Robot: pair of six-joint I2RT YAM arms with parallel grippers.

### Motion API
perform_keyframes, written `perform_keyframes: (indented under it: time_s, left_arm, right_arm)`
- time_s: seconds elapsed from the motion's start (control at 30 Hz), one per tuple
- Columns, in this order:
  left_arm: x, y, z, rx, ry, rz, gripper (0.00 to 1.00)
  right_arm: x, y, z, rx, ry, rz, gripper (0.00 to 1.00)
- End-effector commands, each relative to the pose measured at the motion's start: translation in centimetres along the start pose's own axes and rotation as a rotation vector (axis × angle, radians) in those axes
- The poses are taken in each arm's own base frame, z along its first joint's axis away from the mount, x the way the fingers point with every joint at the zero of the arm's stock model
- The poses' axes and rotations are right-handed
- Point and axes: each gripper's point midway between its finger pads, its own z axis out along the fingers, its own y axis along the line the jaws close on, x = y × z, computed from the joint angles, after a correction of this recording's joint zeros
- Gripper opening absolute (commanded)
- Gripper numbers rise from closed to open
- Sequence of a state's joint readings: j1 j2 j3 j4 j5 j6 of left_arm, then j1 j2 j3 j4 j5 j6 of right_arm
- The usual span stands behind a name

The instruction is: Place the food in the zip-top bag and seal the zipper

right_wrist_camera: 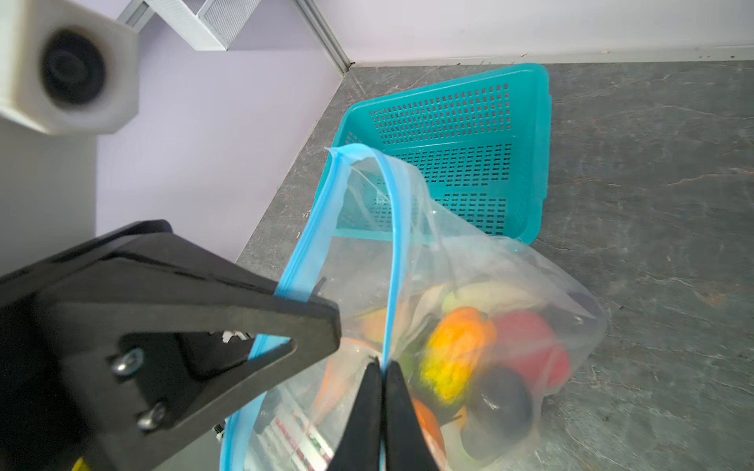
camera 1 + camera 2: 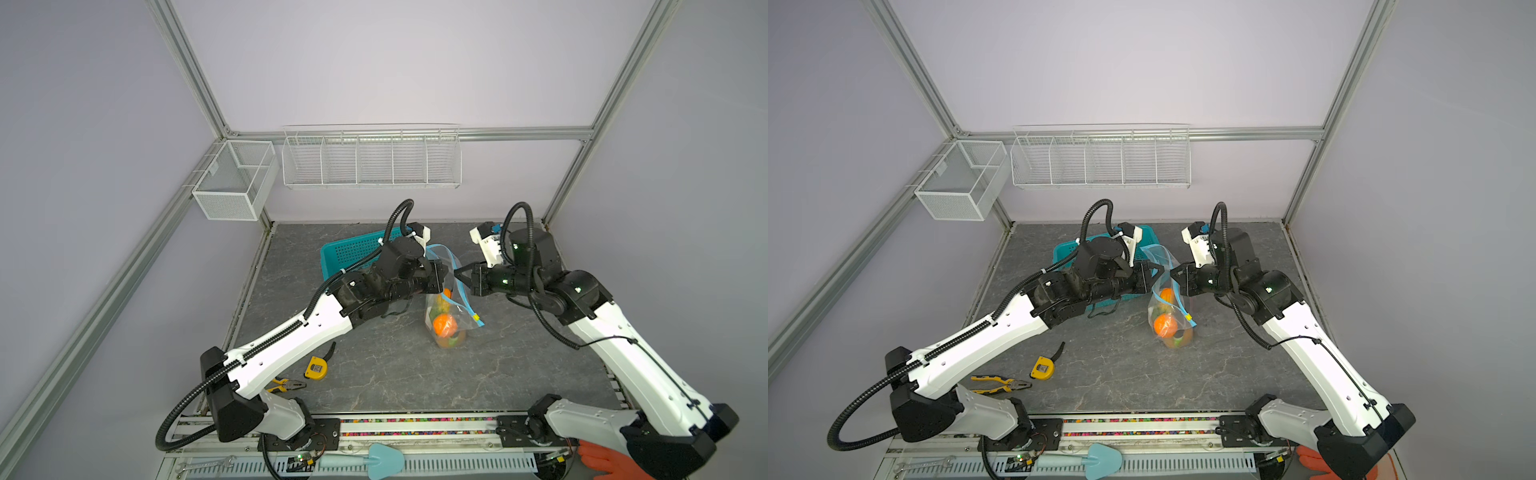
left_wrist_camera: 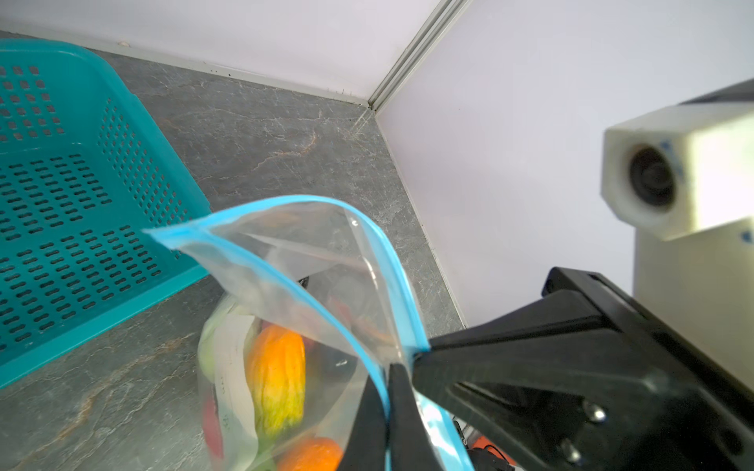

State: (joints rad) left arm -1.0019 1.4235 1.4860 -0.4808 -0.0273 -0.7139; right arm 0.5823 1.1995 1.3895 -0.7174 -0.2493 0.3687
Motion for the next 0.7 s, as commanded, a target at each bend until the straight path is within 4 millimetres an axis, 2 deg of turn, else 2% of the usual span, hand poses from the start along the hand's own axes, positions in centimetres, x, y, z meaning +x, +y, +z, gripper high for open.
perform_keyframes:
  time_s: [0.0, 0.33, 0.53, 0.67]
  left_arm:
    - [-0.5, 0.3, -1.5, -0.022, -0.038, 0.015, 0.00]
    - [-1.1, 3.0, -2.6, -0.117, -0.074, 0.017, 0.00]
    - [-1.8, 7.8, -3.7, -0.213, -0.107, -0.037, 0.00]
    - [-2.5, 9.4, -4.5, -0.254, -0.125, -0.037, 0.00]
  right_arm:
    - [-0.5, 1.4, 1.6, -0.058, 0.011, -0.037, 0.07]
    - [-2.3, 2.8, 5.3, -0.099, 0.055, -0.035, 0.07]
    - [-3.5, 2.7, 6.9, -0.092, 0.041, -0.019, 0.07]
    - [-3.9, 3.0, 7.9, -0.102, 0.050, -0.010, 0.07]
